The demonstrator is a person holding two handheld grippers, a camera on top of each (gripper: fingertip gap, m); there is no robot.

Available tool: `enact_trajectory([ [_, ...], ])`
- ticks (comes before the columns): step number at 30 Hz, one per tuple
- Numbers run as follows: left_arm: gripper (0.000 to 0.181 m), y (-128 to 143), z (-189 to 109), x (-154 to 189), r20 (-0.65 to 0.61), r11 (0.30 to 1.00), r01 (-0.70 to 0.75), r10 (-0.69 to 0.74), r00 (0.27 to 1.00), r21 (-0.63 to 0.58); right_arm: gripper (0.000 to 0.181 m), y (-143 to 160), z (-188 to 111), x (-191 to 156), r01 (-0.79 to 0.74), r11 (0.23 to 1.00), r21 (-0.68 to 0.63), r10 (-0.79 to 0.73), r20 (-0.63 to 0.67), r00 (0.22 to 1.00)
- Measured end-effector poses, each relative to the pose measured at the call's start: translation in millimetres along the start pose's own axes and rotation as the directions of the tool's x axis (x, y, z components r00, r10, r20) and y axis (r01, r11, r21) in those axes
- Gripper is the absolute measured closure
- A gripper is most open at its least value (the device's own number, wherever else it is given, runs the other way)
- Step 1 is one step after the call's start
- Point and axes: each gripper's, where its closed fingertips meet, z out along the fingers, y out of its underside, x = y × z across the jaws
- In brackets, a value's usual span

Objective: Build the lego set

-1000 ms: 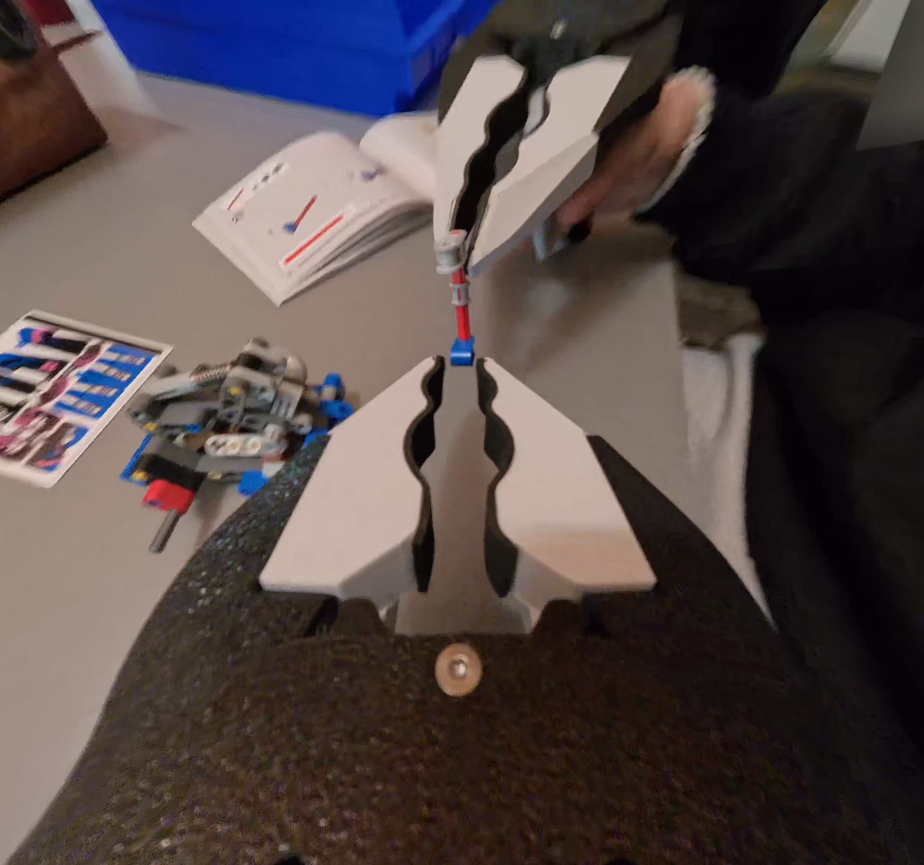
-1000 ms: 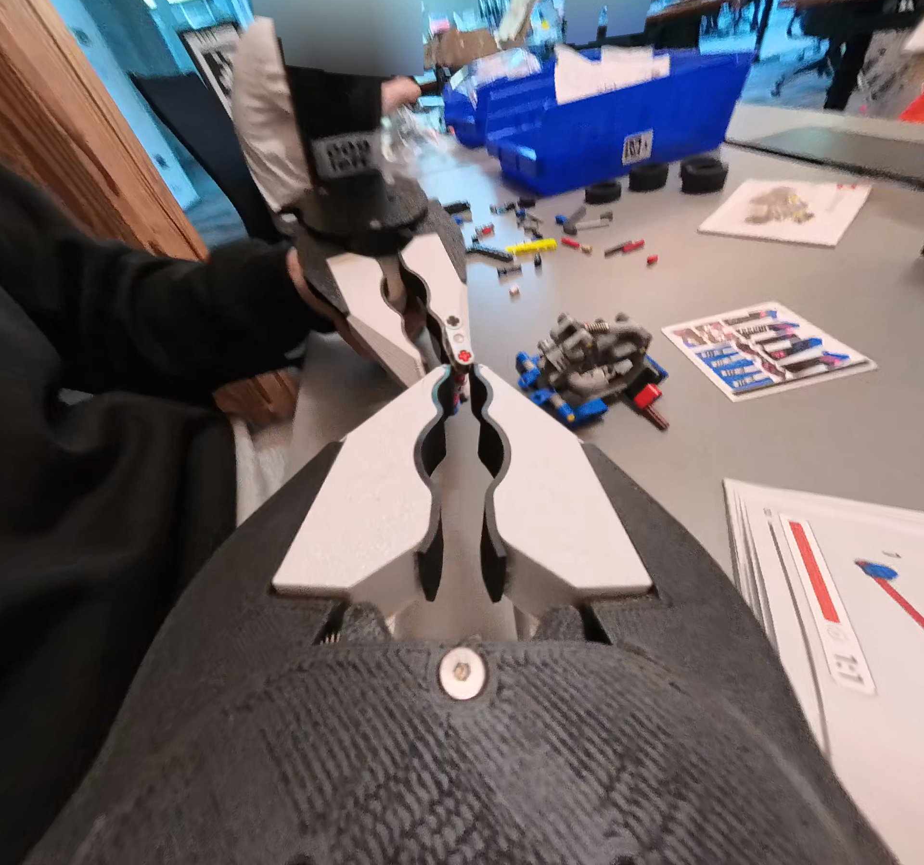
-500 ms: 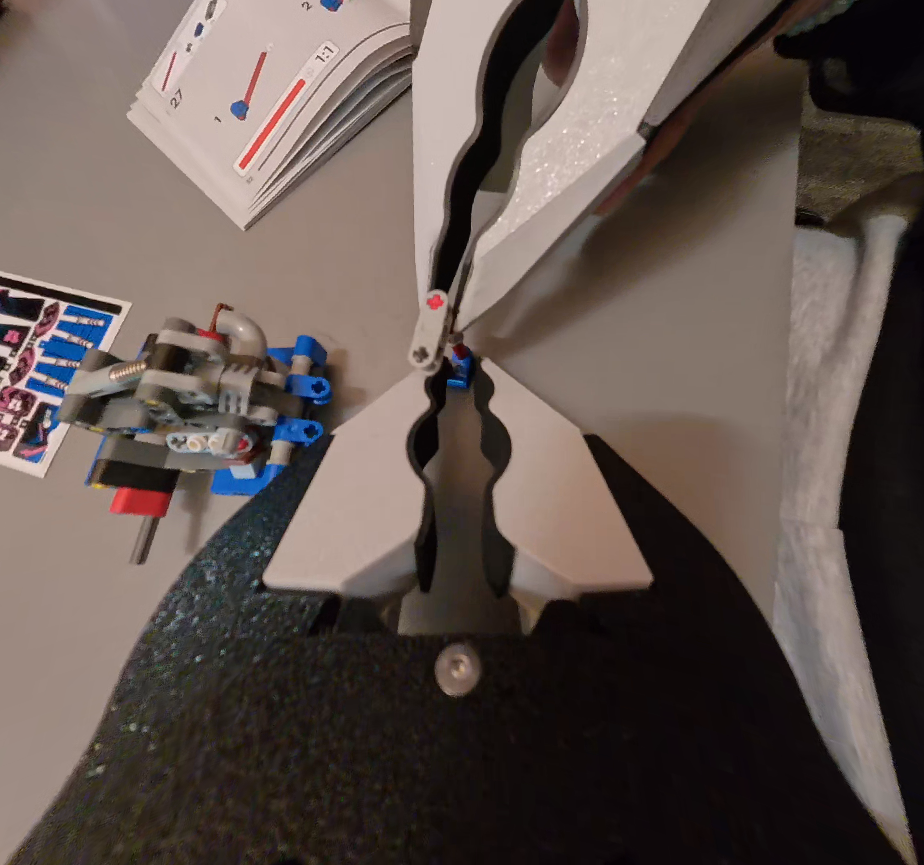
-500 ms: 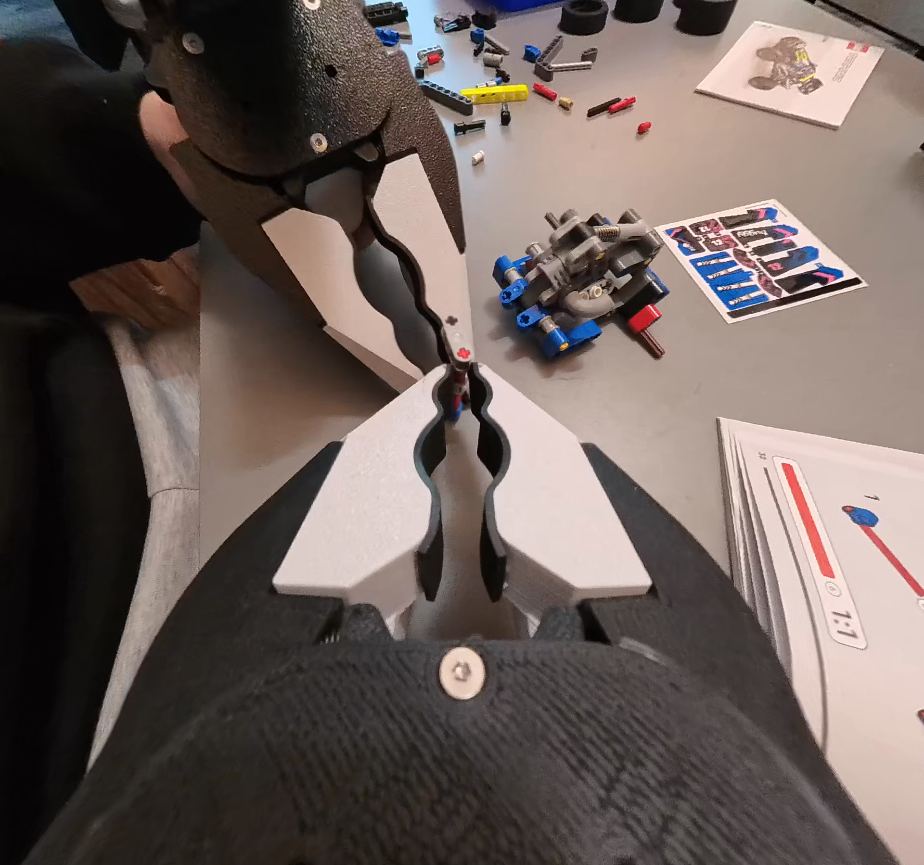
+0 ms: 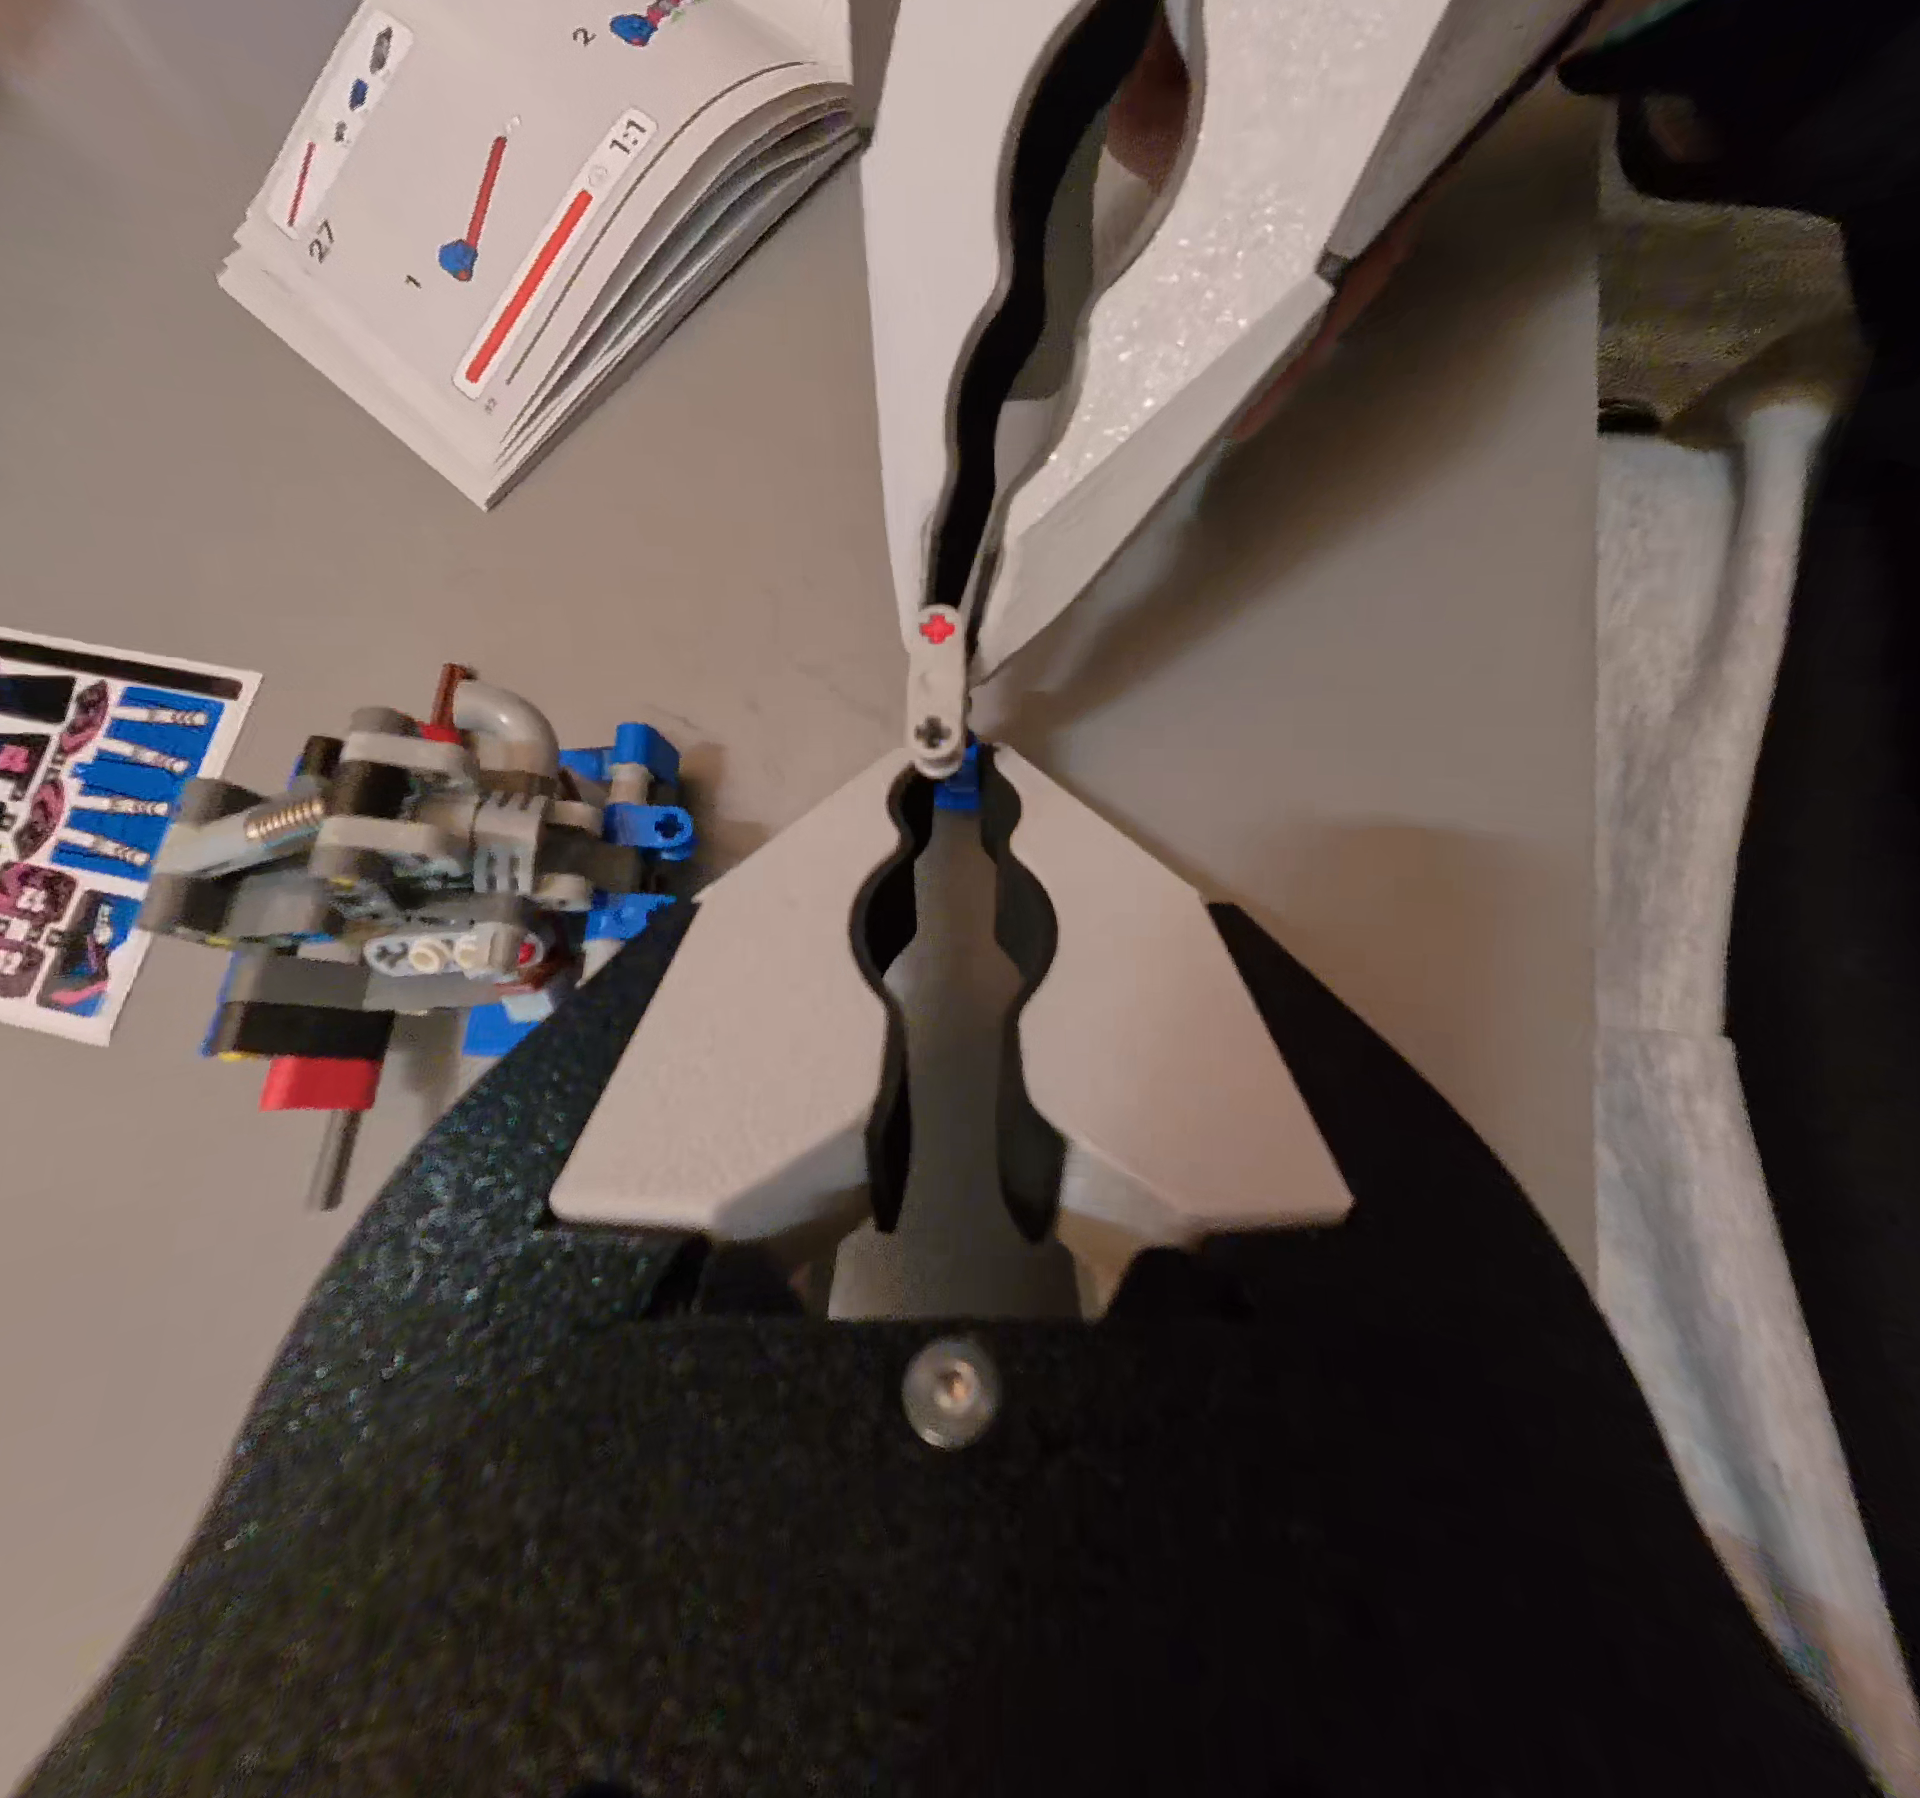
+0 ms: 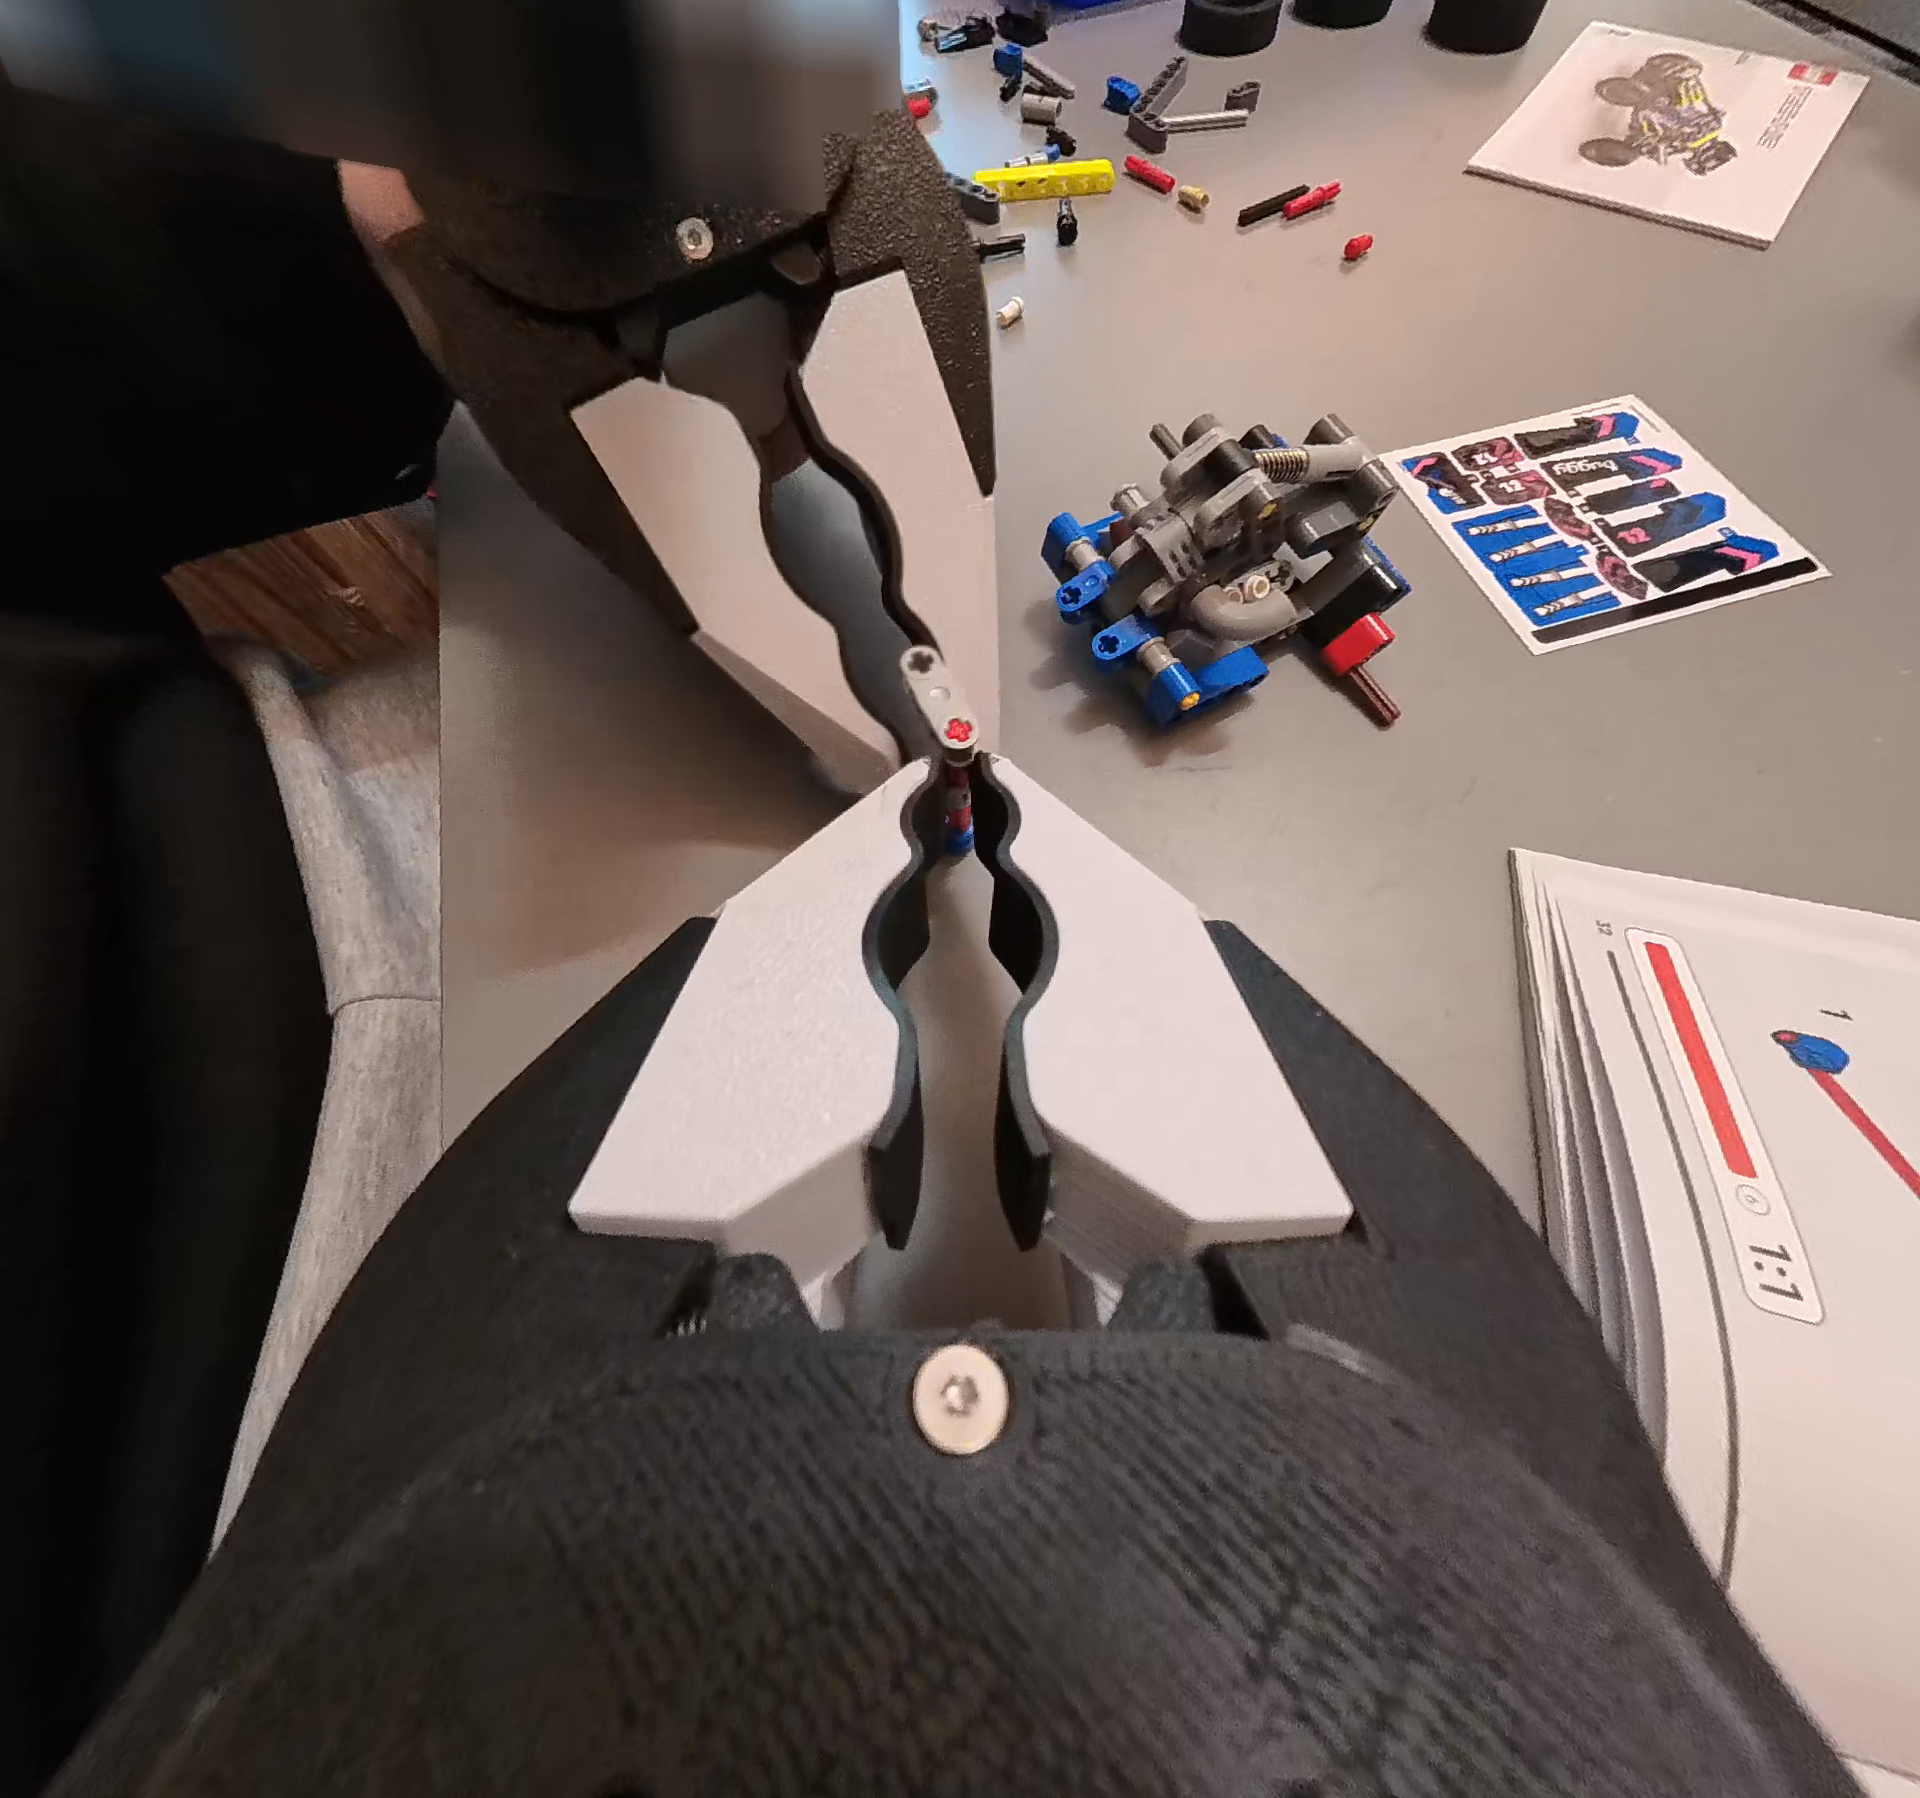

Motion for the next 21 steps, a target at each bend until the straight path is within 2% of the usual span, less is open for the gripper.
enact_trajectory([
  [5,0.177,-1,-3,-2,0.006,1.000,-0.001,0.001,1.000,-0.004,0.181,3,1,0,-0.001,1.000,-0.021,0.001,0.002,1.000],
  [8,0.177,-3,-4,-3,0.000,1.000,-0.003,0.003,1.000,-0.007,0.181,25,8,3,0.064,0.984,-0.167,-0.071,-0.039,0.997],
  [12,0.176,3,-3,0,-0.050,0.999,0.028,-0.029,0.998,-0.031,0.181,10,8,-6,0.039,0.995,-0.089,-0.039,0.001,0.999],
  [15,0.176,4,-3,1,-0.065,0.999,0.027,-0.030,0.997,-0.039,0.181,7,-3,3,0.086,0.995,-0.058,-0.087,-0.020,0.996],
  [18,0.176,2,-1,3,-0.085,0.998,-0.004,-0.001,0.996,-0.064,0.178,-10,-7,-9,0.097,0.994,0.049,-0.099,0.058,0.993],
  [21,0.176,0,1,5,-0.106,0.996,-0.039,0.031,0.994,-0.082,0.169,-9,-2,-12,0.177,0.984,0.029,-0.179,0.066,0.982],
])
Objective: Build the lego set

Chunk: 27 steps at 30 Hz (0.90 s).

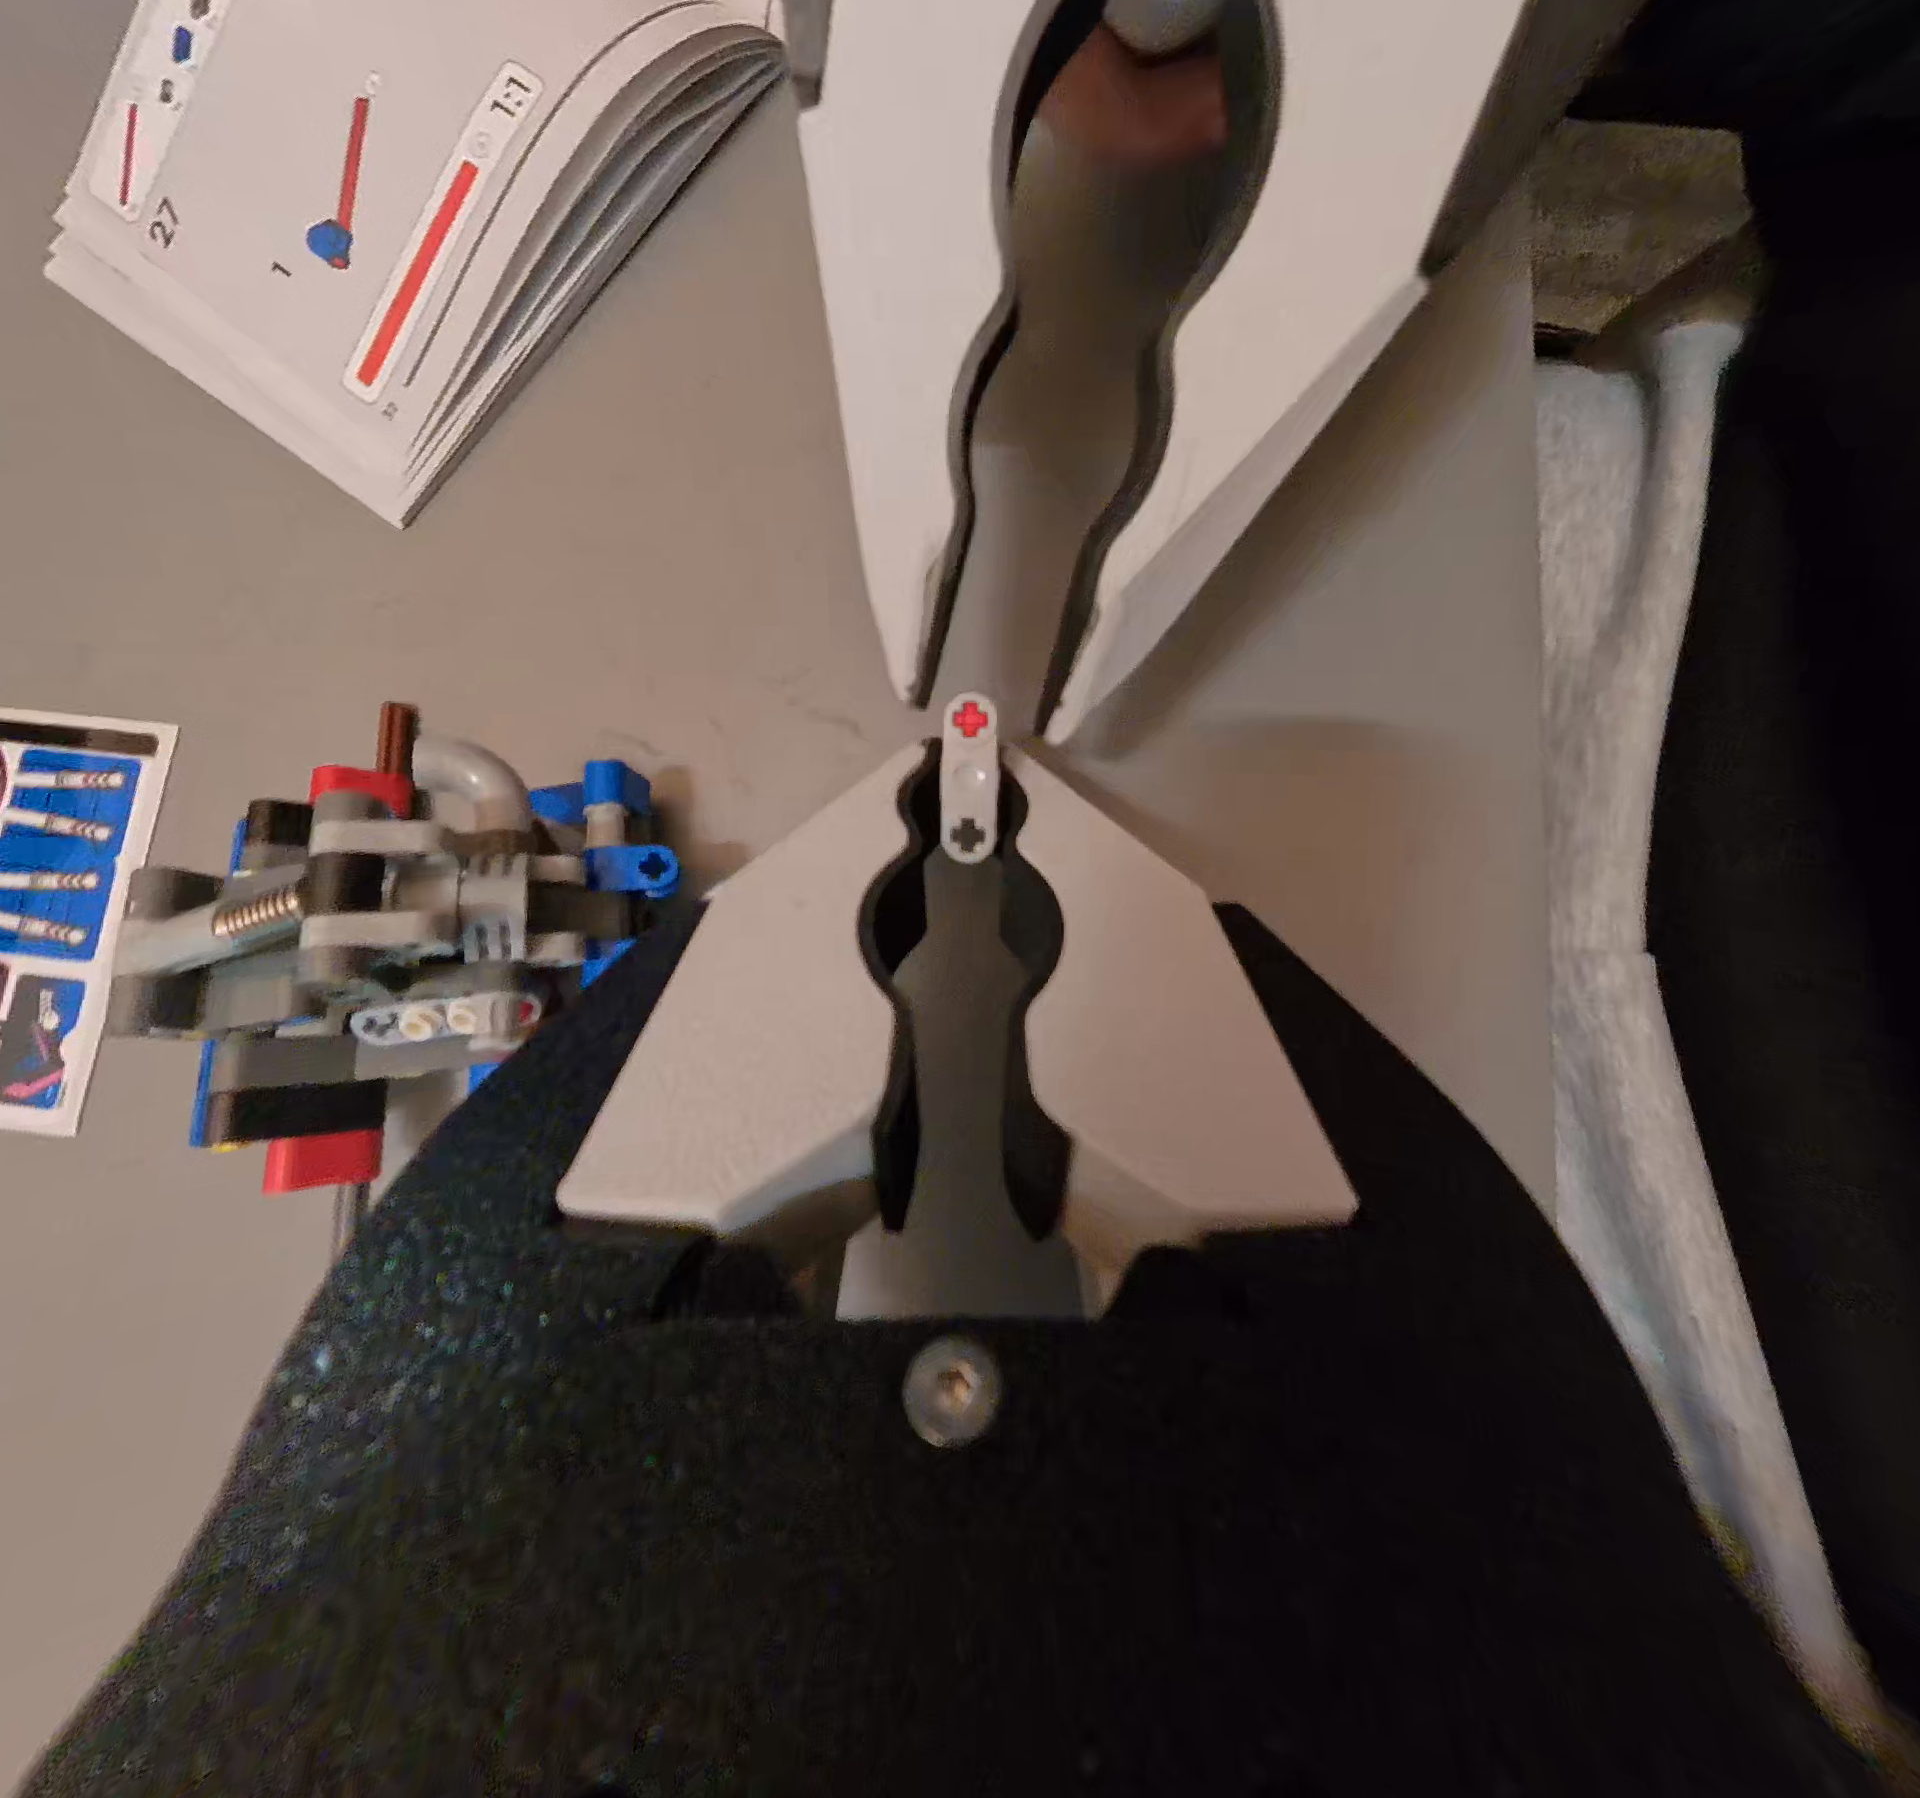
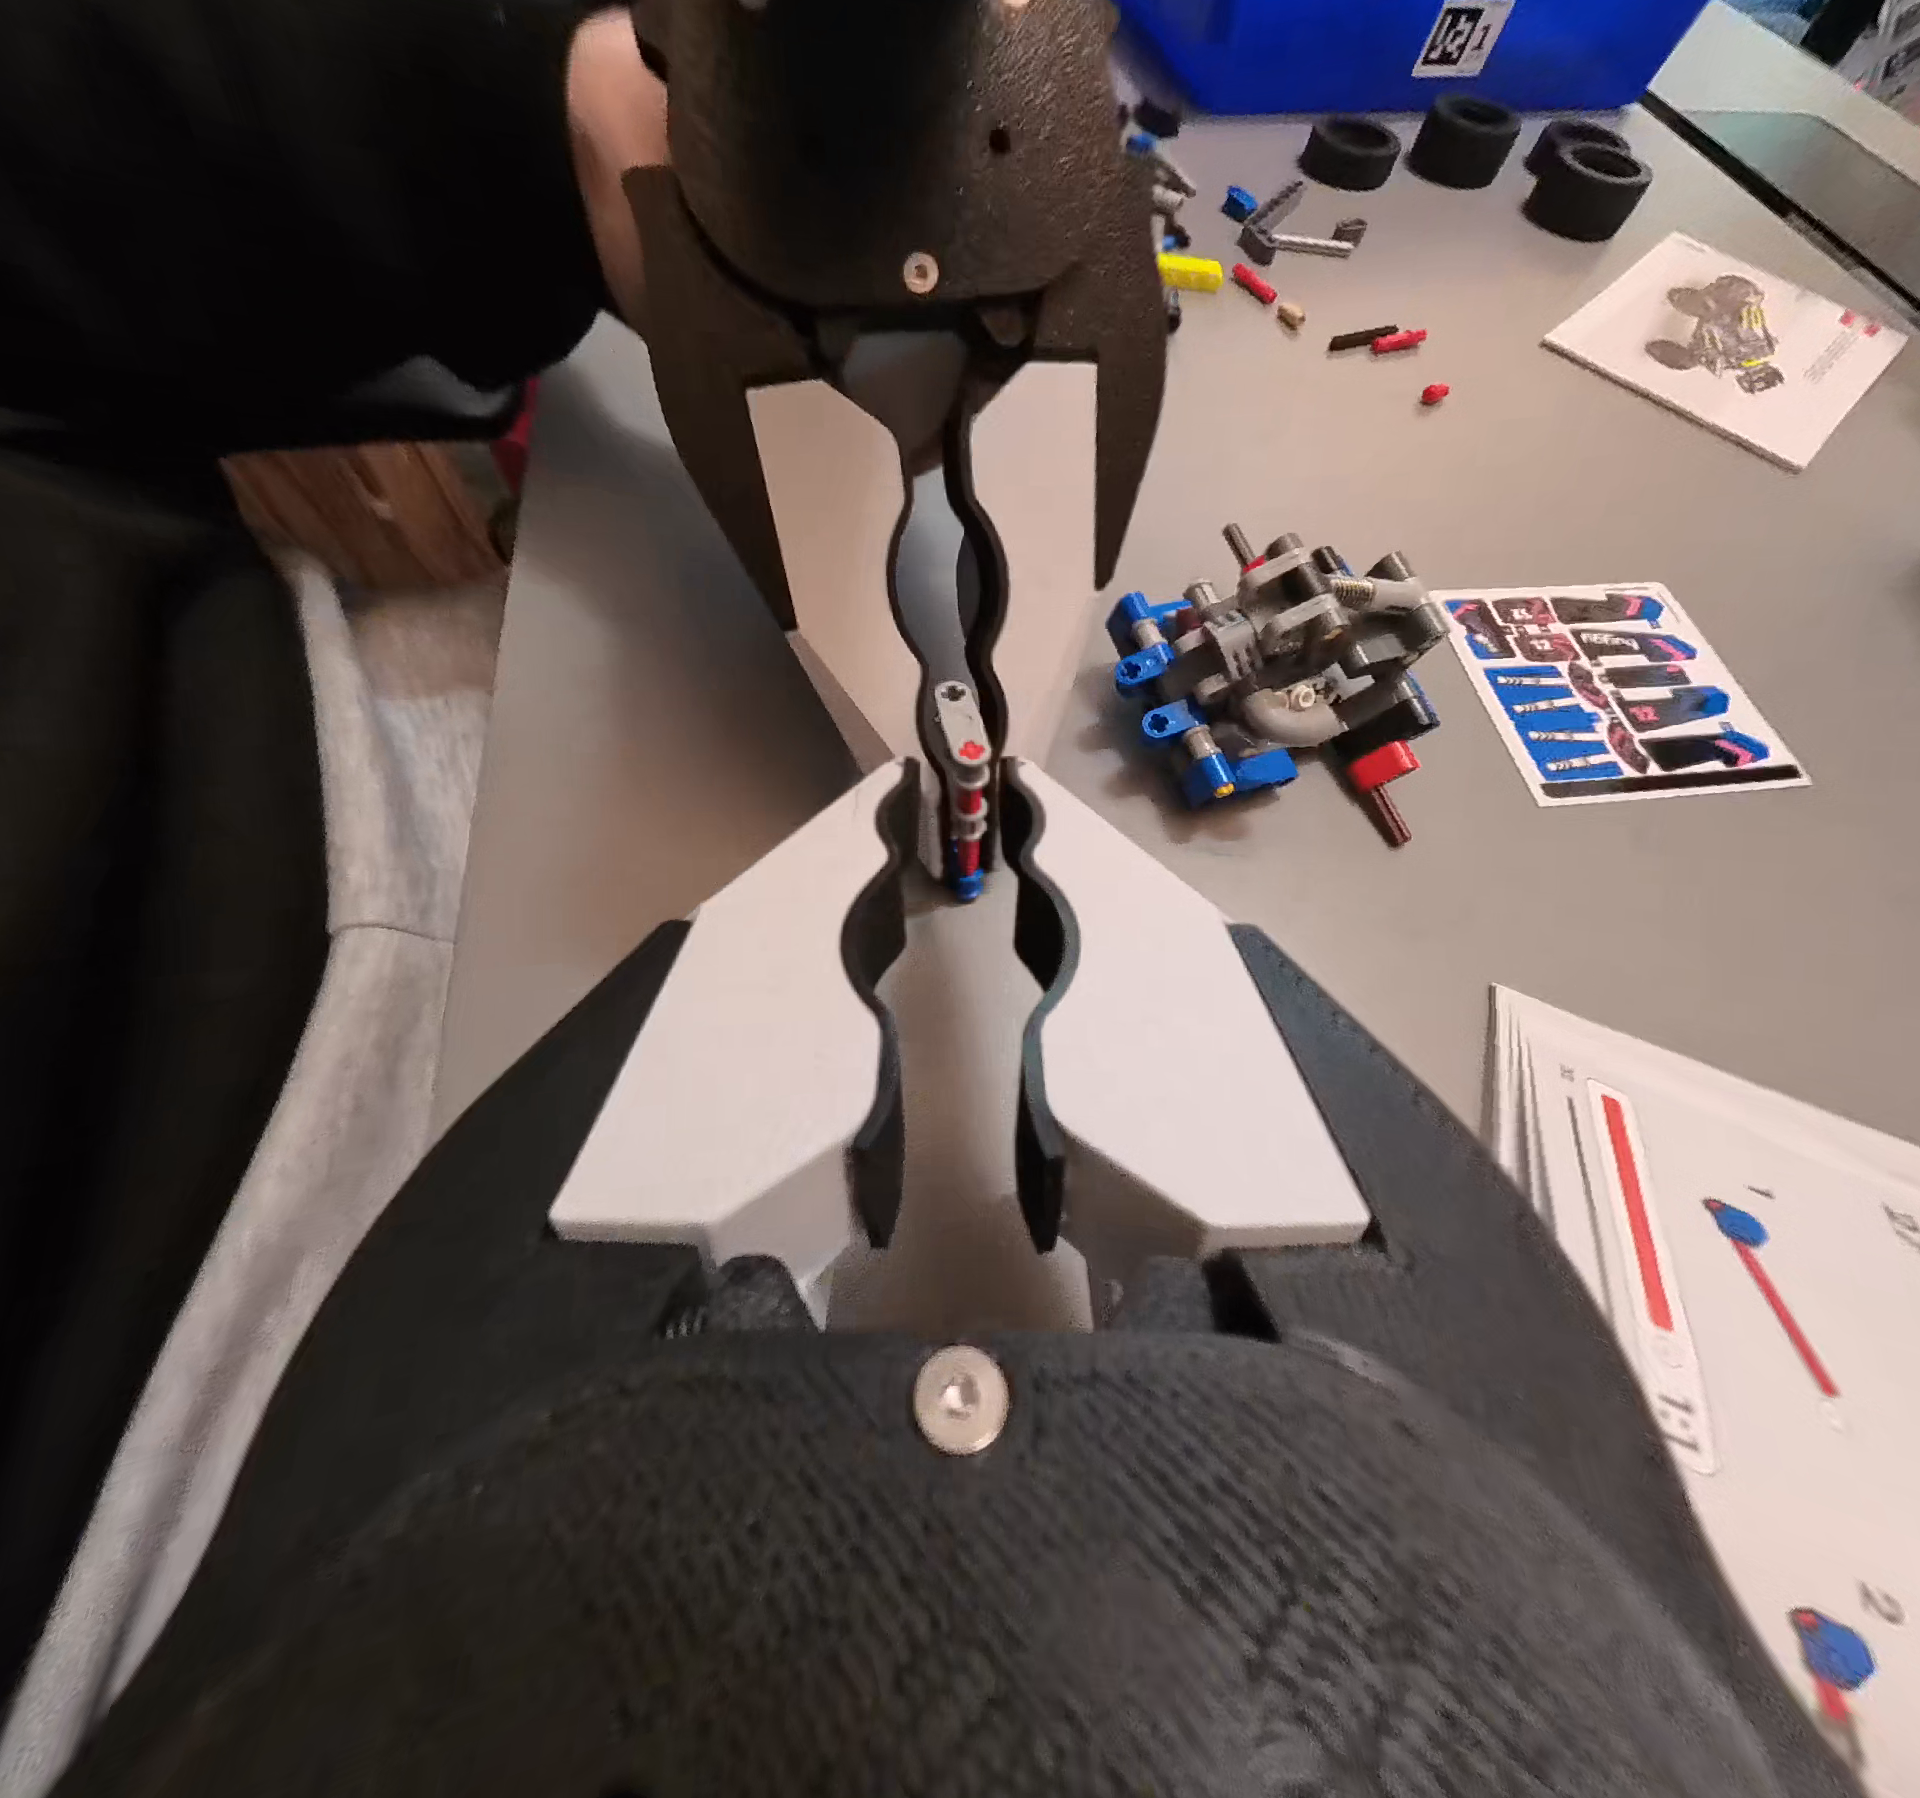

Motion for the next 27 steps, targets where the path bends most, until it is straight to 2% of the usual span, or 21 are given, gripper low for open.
enact_trajectory([
  [3,0.176,-1,1,1,-0.017,1.000,-0.016,0.016,1.000,-0.004,0.169,0,5,-1,0.033,0.999,-0.006,-0.033,0.010,0.999],
  [4,0.176,-2,2,2,-0.023,1.000,-0.020,0.020,1.000,-0.003,0.174,-1,5,0,0.029,1.000,-0.004,-0.029,0.004,1.000],
  [11,0.176,-3,3,-1,0.000,0.999,-0.043,0.043,0.999,0.024,0.176,3,-2,5,-0.007,1.000,0.011,0.007,0.015,1.000],
  [13,0.166,-2,2,-3,0.030,0.998,-0.056,0.055,0.998,0.032,0.176,4,-3,9,-0.035,0.999,0.031,0.035,0.002,0.999],
  [16,0.175,1,-1,-9,0.075,0.997,-0.078,0.076,0.994,0.019,0.176,4,-2,10,-0.036,0.999,0.033,0.036,-0.010,0.999],
  [22,0.181,-1,-12,-12,0.091,0.997,-0.077,0.073,0.993,0.031,0.175,3,0,10,-0.066,0.997,0.031,0.066,-0.009,0.998],
  [27,0.181,-2,-4,-10,0.054,0.998,-0.059,0.058,0.997,0.015,0.176,4,-2,15,-0.101,0.994,0.032,0.102,-0.021,0.995],
])
